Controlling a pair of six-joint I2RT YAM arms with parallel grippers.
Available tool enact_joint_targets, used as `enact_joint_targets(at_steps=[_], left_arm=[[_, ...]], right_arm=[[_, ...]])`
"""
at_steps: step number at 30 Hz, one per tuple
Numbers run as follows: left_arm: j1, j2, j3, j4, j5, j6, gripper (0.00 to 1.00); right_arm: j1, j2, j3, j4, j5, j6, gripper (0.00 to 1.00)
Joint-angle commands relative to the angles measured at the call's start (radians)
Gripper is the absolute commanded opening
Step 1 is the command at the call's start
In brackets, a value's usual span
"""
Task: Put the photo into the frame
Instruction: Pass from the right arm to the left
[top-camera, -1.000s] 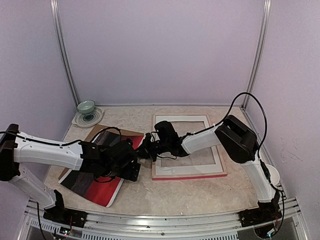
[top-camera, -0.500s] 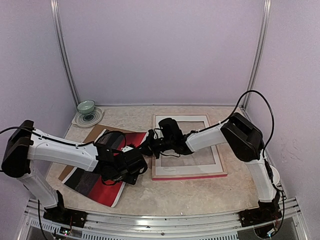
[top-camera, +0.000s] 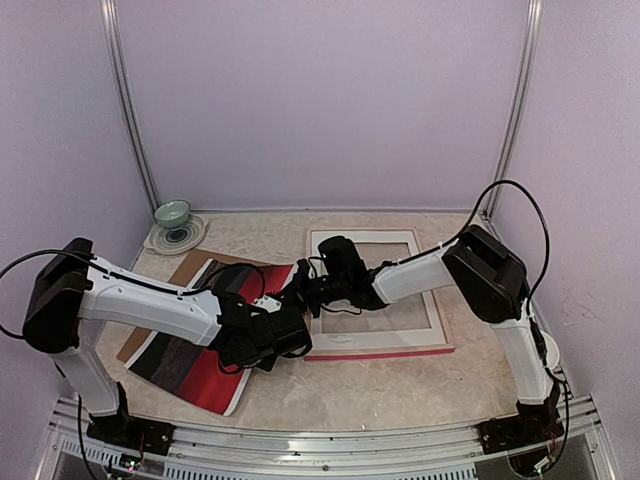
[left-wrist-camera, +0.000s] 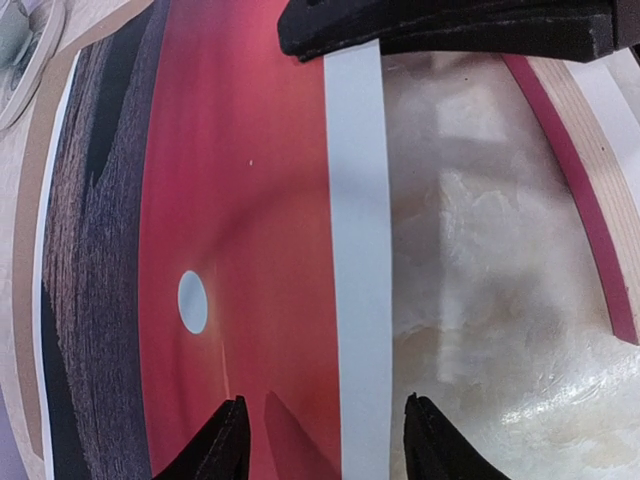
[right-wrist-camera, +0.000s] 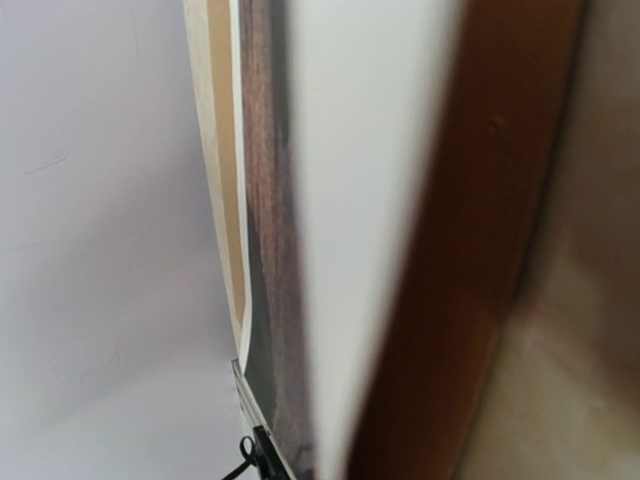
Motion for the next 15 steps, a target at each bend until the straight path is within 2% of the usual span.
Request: enact_joint_targets(at_steps=[1,10,15], left_arm=[[-0.016,0.026,0.046,-0.053,-0.058,-0.020,0.49],[-0.026,0.054,0.062,-0.062,-0.065,-0.025,0.23],[-0.026,0.044,0.071,-0.083,-0.084,-0.043,0.16]], right_arm=[[-0.008,-0.042,-0.015,0.002,-0.014,-0.013,0.00],[-0.007,-0.042,-0.025,0.006,-0.016,-0.012,0.00],[-0.007,-0.046,-0.031,0.008,-0.016,-0.012,0.00]])
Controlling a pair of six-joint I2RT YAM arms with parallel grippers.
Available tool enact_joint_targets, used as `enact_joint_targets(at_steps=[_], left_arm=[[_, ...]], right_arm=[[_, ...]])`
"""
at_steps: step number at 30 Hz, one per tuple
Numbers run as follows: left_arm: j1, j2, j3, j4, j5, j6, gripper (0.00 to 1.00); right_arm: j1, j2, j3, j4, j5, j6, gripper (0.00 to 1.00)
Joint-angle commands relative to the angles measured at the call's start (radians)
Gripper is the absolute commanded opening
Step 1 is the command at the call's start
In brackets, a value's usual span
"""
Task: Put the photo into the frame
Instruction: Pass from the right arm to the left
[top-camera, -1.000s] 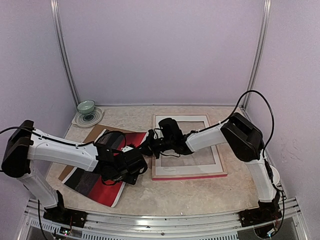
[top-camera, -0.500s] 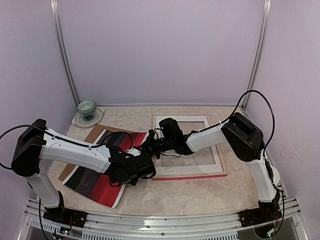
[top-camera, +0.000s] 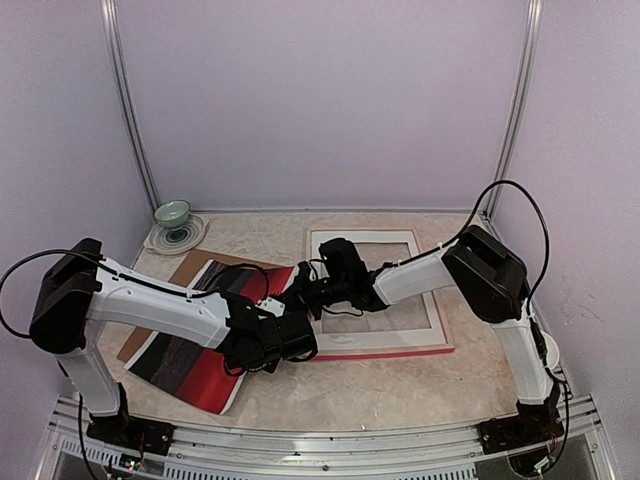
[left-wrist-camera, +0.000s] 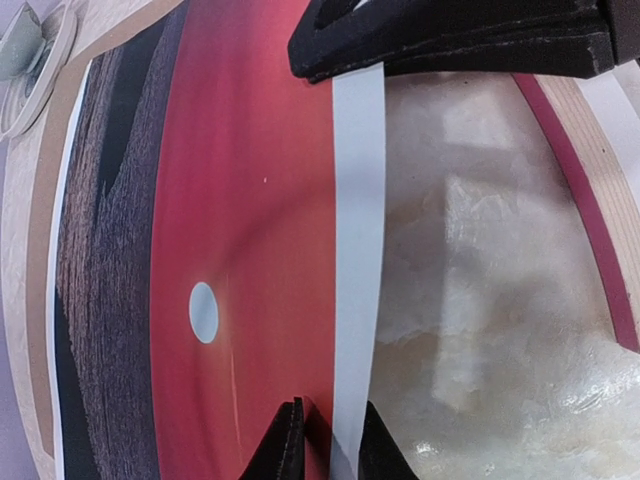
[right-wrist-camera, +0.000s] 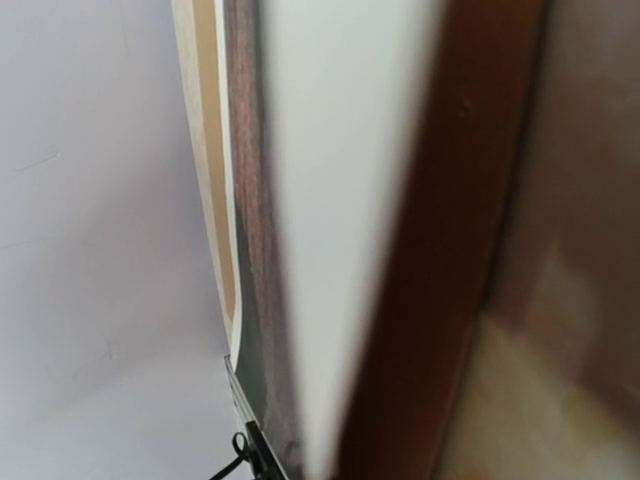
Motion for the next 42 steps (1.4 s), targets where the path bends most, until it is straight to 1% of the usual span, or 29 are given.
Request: enact_joint_targets(at_steps=[1,4,6,8,12,15,18,22,26,28,30,38,42], left_arm=[[-0.004,-0.001,0.032,-0.045,-0.038,-0.024,0.15],[-0.006,-0.002,0.040,-0.053,-0.043,-0.027,0.12],[-0.009,-0.002,0.044,-0.058,-0.045,-0.027,0.09],[-0.011,-0.002,0.049,-0.067,-0.046,-0.028,0.07],[-0.015,-0.008,0.061,-0.087,-0.051,-0.034,0.06],[-0.015,-0.022,0.067,-0.096,-0.053,-0.037,0.06],[-0.015,-0.049,0.080,-0.103,-0.050,-0.038,0.06],[-0.013,-0.088,0.102,-0.116,-0.049,-0.034,0.06],[-0.013,-0.122,0.120,-0.125,-0.043,-0.031,0.06],[-0.012,-0.133,0.130,-0.123,-0.041,-0.024,0.06],[-0.012,-0.143,0.136,-0.120,-0.039,-0.018,0.06],[-0.010,-0.192,0.163,-0.095,-0.015,0.011,0.06],[-0.007,-0.209,0.179,-0.092,-0.007,0.027,0.06]], right_arm=[[-0.007,-0.046,-0.017,0.008,-0.011,-0.008,0.00],[-0.007,-0.048,-0.023,0.015,-0.012,-0.007,0.04],[-0.008,-0.050,-0.026,0.020,-0.015,-0.005,0.11],[-0.008,-0.055,-0.032,0.026,-0.019,-0.008,0.23],[-0.017,-0.080,-0.047,0.017,-0.021,-0.027,0.52],[-0.028,-0.119,-0.061,-0.008,-0.013,-0.060,0.66],[-0.039,-0.164,-0.076,-0.033,-0.002,-0.104,0.74],[-0.049,-0.209,-0.091,-0.037,-0.027,-0.148,0.82],[-0.063,-0.260,-0.140,-0.042,-0.034,-0.197,0.89],[-0.077,-0.290,-0.158,-0.054,-0.040,-0.237,0.98],[-0.091,-0.324,-0.179,-0.071,-0.041,-0.286,0.99],[-0.162,-0.482,-0.240,-0.249,0.035,-0.518,0.99],[-0.200,-0.540,-0.269,-0.297,0.026,-0.599,0.99]])
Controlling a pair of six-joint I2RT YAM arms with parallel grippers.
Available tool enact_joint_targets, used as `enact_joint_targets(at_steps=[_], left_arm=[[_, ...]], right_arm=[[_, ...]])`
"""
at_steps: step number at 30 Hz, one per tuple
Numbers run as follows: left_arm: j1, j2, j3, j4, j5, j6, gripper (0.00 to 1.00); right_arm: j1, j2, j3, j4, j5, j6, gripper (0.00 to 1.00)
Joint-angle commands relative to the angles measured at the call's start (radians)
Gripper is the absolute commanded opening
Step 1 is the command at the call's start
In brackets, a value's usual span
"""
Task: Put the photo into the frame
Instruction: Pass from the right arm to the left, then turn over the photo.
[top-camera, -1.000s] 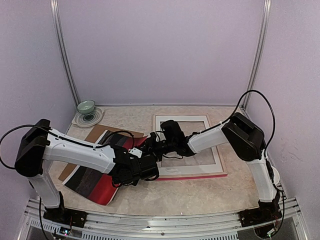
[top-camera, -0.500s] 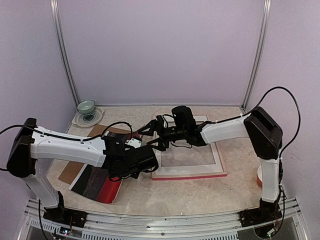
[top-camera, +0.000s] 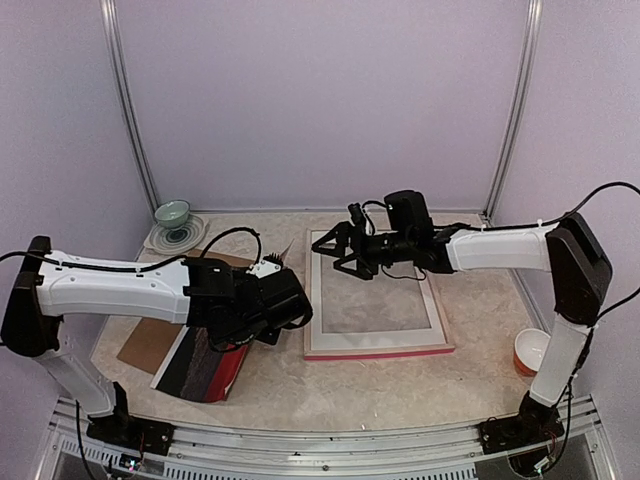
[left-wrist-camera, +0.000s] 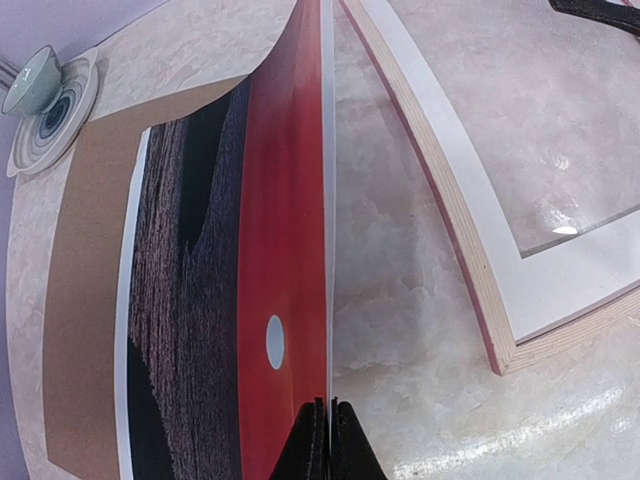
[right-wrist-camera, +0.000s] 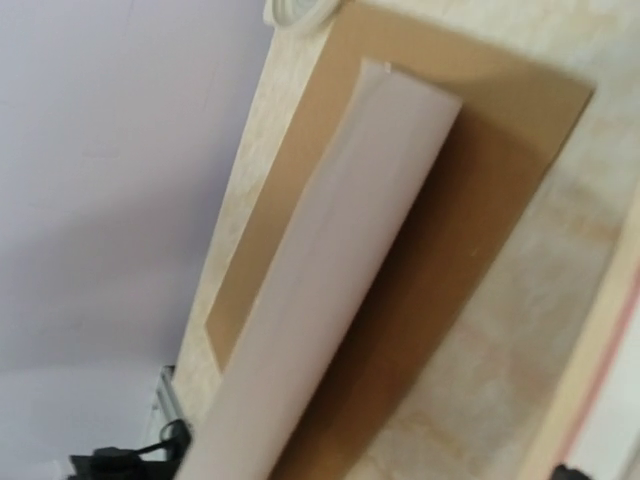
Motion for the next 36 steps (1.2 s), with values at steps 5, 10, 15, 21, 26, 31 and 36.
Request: enact_joint_targets(at_steps=[5,10,15,21,26,31,36], left_arm=[[0.002,-0.060,0.060,0.023,0.023,0.038,0.05],[0.007,-0.080,0.091,0.034,0.035,0.056,0.05],[0.016,-0.094,0.112,0.051,0.050,0.079,0.04],[0.027,-0.096,0.138,0.063,0.065,0.099,0.03],[0.039,-0.107,0.154,0.081,0.081,0.113,0.03],[0.057,-0.132,0.151,0.117,0.114,0.130,0.03],[0.067,-0.155,0.148,0.155,0.141,0.155,0.03]], right_arm=[[-0.084,-0.122,-0.067,-0.129,-0.023,-0.208,0.99],[-0.133,-0.178,-0.111,-0.139,-0.038,-0.242,0.99],[-0.166,-0.215,-0.126,-0.147,-0.060,-0.270,0.99],[-0.193,-0.240,-0.143,-0.147,-0.068,-0.291,0.99],[-0.211,-0.247,-0.161,-0.146,-0.074,-0.299,0.99],[-0.220,-0.250,-0.177,-0.137,-0.081,-0.299,0.99],[-0.234,-0.257,-0.191,-0.136,-0.082,-0.300,0.99]])
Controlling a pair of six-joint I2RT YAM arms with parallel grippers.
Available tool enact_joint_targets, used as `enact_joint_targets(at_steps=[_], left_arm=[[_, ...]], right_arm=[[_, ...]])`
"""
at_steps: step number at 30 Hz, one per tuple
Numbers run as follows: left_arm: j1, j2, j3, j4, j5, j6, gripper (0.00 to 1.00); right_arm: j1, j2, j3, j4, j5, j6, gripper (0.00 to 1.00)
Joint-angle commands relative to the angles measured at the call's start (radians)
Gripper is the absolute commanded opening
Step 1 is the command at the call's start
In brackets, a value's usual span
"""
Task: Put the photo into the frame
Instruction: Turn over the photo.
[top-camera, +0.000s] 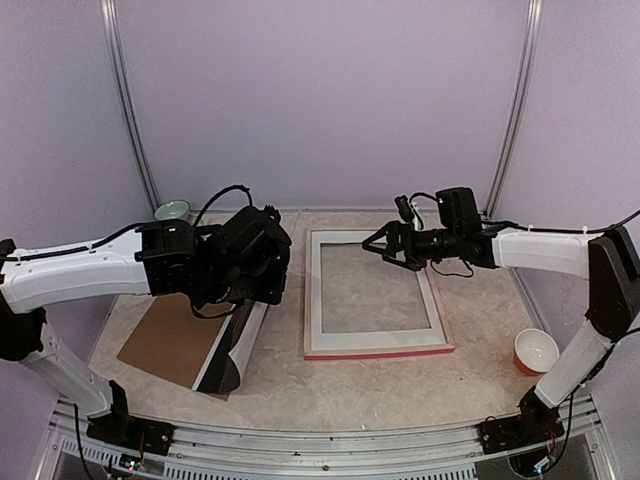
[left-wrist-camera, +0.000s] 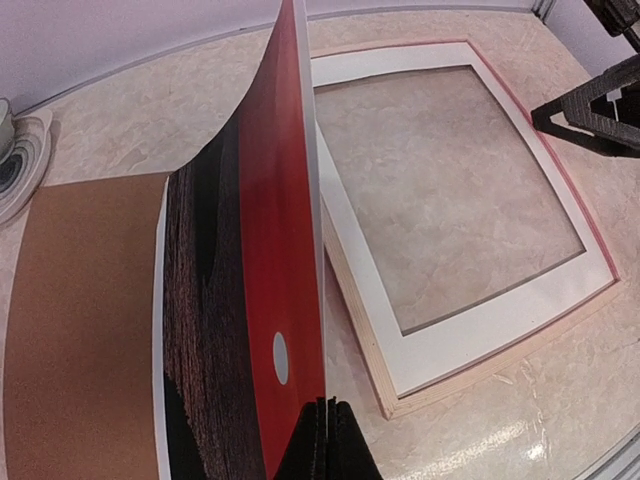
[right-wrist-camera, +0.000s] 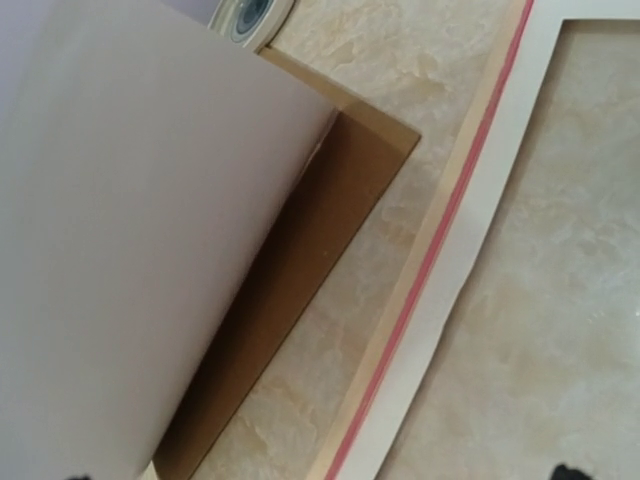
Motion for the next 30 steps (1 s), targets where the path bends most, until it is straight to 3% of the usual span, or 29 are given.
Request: enact_joint_targets(at_steps=[1,30], left_arm=[[0.012,-0.037,0.025,0.062,0.033,0.041,0.03],[0.029,-0.043,0.131,0.221,0.161,0.148,0.02]], right_arm=[[-0.025,-0.041,-0.024,0.001,-0.015,-0.011,0.99],[-0.117,-0.103,-0.106,0.031,-0.042,0.003,0.99]])
